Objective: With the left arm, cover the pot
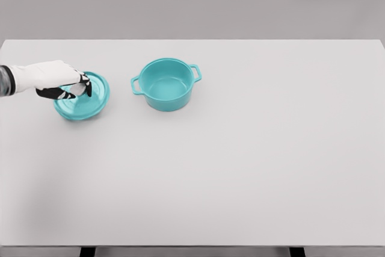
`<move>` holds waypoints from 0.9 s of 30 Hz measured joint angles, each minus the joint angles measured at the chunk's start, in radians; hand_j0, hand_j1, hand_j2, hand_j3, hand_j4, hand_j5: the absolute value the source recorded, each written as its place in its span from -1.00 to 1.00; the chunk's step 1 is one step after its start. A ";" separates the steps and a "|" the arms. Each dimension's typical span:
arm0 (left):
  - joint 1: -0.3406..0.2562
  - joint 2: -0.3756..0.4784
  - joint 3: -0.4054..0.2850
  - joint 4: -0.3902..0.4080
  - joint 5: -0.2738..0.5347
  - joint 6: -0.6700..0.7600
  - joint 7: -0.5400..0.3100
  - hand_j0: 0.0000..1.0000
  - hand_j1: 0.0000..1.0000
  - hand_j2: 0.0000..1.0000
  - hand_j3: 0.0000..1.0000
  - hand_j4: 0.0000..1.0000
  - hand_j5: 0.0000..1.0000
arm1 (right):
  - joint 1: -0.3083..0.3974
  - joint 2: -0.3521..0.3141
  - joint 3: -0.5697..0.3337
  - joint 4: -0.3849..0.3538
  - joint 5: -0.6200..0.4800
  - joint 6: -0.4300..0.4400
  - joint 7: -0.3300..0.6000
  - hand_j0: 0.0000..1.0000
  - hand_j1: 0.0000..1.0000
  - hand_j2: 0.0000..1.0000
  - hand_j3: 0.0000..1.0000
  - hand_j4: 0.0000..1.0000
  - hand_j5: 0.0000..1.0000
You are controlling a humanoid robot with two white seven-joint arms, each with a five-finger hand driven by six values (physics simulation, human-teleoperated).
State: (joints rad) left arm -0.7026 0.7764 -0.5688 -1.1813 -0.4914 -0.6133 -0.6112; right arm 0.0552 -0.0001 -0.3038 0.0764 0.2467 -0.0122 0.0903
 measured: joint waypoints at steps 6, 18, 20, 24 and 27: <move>-0.011 0.029 -0.003 -0.040 0.018 0.000 0.000 0.07 0.07 0.07 0.07 0.07 0.07 | 0.000 0.000 0.000 0.000 0.000 0.000 0.000 1.00 1.00 1.00 1.00 1.00 1.00; -0.048 0.030 -0.006 -0.108 0.028 0.000 0.000 0.07 0.07 0.07 0.07 0.07 0.07 | 0.000 0.000 0.000 0.000 0.000 0.000 0.000 1.00 1.00 1.00 1.00 1.00 1.00; -0.061 0.026 -0.009 -0.116 0.028 0.000 0.000 0.07 0.07 0.07 0.07 0.07 0.07 | 0.000 0.000 0.000 0.000 0.000 0.000 0.000 1.00 1.00 1.00 1.00 1.00 1.00; -0.098 0.014 -0.036 -0.126 0.028 0.000 0.000 0.07 0.07 0.07 0.07 0.07 0.07 | 0.000 0.000 0.000 0.000 0.000 0.000 0.000 1.00 1.00 1.00 1.00 1.00 1.00; -0.112 -0.006 -0.048 -0.128 0.027 0.000 0.000 0.06 0.06 0.06 0.06 0.06 0.06 | 0.000 0.000 0.000 0.000 0.000 0.000 0.000 1.00 1.00 1.00 1.00 1.00 1.00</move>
State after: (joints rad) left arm -0.8145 0.7699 -0.6164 -1.3090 -0.4647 -0.6134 -0.6112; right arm 0.0552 -0.0001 -0.3038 0.0764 0.2465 -0.0123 0.0903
